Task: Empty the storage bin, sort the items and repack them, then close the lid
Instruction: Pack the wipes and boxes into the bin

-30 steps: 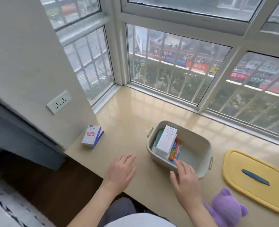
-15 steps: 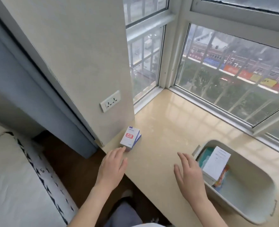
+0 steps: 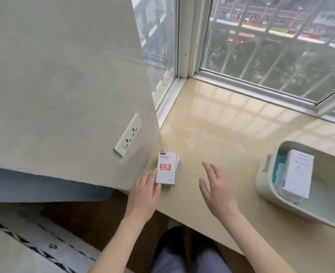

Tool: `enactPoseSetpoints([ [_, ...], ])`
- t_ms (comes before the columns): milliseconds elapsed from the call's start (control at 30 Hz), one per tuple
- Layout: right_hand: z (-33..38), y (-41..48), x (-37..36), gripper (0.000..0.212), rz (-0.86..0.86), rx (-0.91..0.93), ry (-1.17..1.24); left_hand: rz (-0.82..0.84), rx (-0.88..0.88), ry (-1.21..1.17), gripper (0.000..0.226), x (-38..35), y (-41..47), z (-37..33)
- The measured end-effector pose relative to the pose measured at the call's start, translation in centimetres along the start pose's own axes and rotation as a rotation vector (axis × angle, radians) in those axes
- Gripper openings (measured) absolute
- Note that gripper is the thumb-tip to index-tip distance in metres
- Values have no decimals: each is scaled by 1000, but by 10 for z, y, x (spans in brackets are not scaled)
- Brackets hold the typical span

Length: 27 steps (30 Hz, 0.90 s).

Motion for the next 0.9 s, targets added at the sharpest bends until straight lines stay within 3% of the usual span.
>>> enactPoseSetpoints([
  [200, -30, 42, -88, 53, 124, -64, 54, 35, 68, -52, 52, -64, 52, 23],
  [433, -57, 70, -167, 60, 169, -255, 332, 149, 190, -158, 60, -137, 93, 40],
  [700, -47, 73, -194, 70, 114, -358, 578, 150, 210, -416, 47, -165, 94, 39],
  [900, -46, 66, -186, 75, 34, -401, 741, 109, 208, -461, 47, -165, 91, 30],
])
Point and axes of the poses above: each hand's wrist, its own y-axis towards the middle knuckle, its own x-axis out of the back of the hand, z = x × y, the point moved 2 cm from there along y, towards the middle knuckle, and after that the axes turned 13 degrees about y, right-handed, at the moved point
